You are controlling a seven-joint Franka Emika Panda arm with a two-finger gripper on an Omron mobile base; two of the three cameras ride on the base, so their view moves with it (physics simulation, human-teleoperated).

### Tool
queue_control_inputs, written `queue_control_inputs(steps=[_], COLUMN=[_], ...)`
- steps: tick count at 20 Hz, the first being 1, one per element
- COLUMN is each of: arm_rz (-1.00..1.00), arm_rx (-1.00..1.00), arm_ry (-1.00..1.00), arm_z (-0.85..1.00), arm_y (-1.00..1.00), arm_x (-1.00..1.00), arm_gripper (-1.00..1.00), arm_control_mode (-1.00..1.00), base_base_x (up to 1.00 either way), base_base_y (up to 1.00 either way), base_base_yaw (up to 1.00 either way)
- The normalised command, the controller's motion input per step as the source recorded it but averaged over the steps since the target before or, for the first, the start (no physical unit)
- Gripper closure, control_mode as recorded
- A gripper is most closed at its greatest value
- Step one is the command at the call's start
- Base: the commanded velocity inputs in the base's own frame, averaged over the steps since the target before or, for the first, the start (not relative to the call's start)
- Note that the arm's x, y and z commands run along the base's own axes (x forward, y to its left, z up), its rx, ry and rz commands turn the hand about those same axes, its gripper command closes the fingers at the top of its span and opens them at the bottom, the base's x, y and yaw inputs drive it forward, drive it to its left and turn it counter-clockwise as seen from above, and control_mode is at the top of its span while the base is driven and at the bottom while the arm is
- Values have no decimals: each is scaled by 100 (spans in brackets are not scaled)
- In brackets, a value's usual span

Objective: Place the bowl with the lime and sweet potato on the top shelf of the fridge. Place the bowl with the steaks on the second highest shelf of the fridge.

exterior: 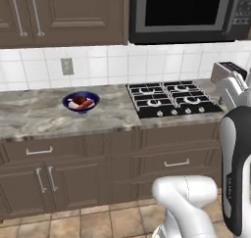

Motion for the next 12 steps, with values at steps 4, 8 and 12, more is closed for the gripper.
queue_control_inputs(steps=[4, 8, 12], arm_rz=[0, 0, 0], arm_rx=[0, 0, 0], arm_ry=[0, 0, 0], arm_z=[0, 0, 0], arm_y=[0, 0, 0], arm_x=[0, 0, 0], arm_gripper=[-100, -100, -100], arm_control_mode=[100, 100, 100], base_base_x=[65, 73, 60], base_base_y=[100, 100, 86], base_base_yaw=[-39, -35, -20])
